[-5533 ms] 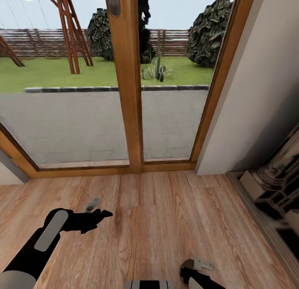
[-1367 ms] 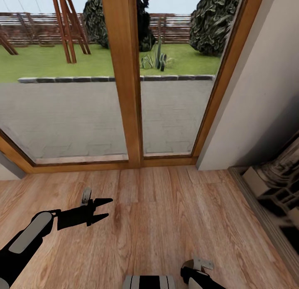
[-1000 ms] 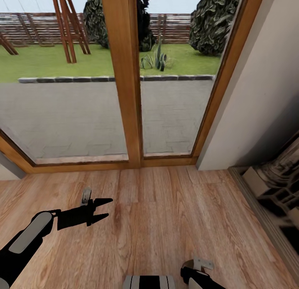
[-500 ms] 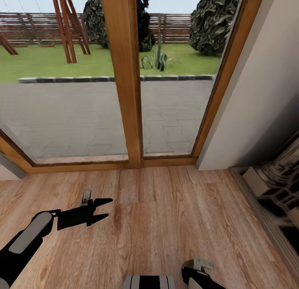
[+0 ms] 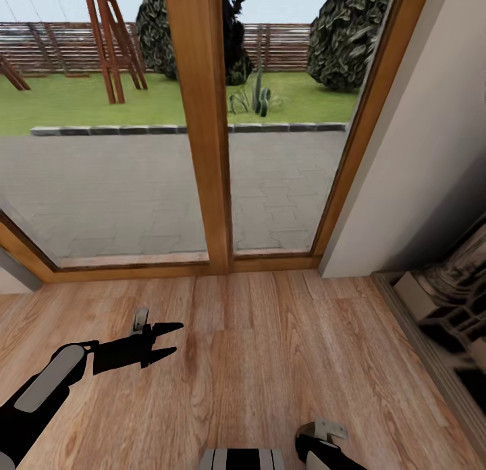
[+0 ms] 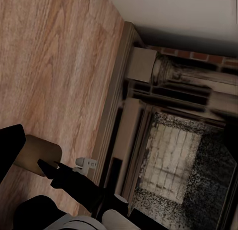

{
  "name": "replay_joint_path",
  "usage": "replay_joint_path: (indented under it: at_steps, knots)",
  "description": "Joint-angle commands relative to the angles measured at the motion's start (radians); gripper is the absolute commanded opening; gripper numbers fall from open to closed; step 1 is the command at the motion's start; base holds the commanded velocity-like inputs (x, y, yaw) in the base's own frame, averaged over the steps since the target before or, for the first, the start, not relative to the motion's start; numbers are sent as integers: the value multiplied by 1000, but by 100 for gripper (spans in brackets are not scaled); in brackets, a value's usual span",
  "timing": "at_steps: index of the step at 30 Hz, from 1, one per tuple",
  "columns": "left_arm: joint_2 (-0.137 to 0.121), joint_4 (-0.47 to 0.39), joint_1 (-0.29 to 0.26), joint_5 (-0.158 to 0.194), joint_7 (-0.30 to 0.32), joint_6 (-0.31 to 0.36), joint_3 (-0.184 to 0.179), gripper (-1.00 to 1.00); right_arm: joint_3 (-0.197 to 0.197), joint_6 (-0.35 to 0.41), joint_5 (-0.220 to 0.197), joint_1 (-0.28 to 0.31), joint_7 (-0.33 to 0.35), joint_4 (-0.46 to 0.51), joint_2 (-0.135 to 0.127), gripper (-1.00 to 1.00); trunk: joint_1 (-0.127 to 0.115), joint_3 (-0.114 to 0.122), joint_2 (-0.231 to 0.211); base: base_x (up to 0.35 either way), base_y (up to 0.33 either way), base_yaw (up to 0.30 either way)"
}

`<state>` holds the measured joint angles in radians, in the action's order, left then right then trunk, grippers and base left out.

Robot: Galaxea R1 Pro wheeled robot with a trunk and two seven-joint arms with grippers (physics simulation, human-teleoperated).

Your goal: Place each of the two pumpkins and all three candles from the living room inside a cabinet in the living room (use any cabinet), then make sure every cabinet is closed, and position the cauldron so it is next to a table in the living room.

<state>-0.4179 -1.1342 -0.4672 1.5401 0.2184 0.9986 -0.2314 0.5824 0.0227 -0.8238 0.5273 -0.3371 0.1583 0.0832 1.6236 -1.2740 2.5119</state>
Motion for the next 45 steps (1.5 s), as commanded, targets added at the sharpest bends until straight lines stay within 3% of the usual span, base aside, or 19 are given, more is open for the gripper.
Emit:
replay_joint_path:
  at_steps: [1, 31, 45]
  knots:
    - [-1, 1, -1, -8, 10, 0, -2, 100, 8, 2, -8, 0, -5, 1, 0, -100, -1, 3, 0, 0, 0, 0]
    - [-1, 5, -1, -17, 3, -3, -2, 100, 9, -22, -4, 0, 7, 12, 0, -100, -14, 119, -7, 0, 0, 0]
    - [1, 58, -1, -18, 1, -4, -3, 100, 17, -23, -3, 0, 9, 14, 3, -100, -20, 173, -10, 0, 0, 0]
